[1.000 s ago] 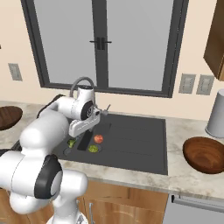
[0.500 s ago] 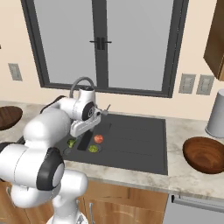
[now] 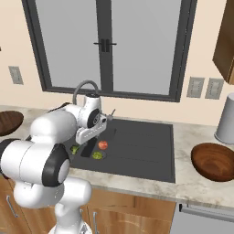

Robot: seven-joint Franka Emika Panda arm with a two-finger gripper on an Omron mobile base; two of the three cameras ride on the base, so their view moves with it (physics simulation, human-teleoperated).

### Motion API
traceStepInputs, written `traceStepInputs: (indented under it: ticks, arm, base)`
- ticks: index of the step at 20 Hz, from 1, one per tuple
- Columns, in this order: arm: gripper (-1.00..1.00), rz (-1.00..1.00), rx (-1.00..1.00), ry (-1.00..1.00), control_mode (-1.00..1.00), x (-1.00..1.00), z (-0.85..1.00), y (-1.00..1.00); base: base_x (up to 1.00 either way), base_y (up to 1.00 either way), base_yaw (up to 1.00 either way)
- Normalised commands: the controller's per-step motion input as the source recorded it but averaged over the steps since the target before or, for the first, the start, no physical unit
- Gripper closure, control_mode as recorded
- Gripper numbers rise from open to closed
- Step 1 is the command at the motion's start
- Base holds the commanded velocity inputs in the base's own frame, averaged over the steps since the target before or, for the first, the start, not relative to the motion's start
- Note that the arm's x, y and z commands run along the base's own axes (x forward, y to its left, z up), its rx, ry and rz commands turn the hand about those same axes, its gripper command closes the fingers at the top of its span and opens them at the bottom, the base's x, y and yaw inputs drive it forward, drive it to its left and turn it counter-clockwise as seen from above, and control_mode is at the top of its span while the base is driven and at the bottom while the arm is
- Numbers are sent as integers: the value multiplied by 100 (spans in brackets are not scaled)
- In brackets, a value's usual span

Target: Pick the broccolis from the sink and place them in one bowl. Place the peach in the other bowl. Then turn off the sink faucet.

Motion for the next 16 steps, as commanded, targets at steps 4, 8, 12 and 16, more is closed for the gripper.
traceStepInputs:
  ticks: [4,8,12,16]
  arm:
    - [-100,0,0,0,-100,25,-10,0]
    - [-100,0,0,0,-100,24,-13,0]
    - [-100,0,0,0,-100,20,-17,0]
    - [-100,0,0,0,-100,18,-20,0]
  base:
    - [0,0,0]
    - [0,0,0]
    - [0,0,0]
    - [0,0,0]
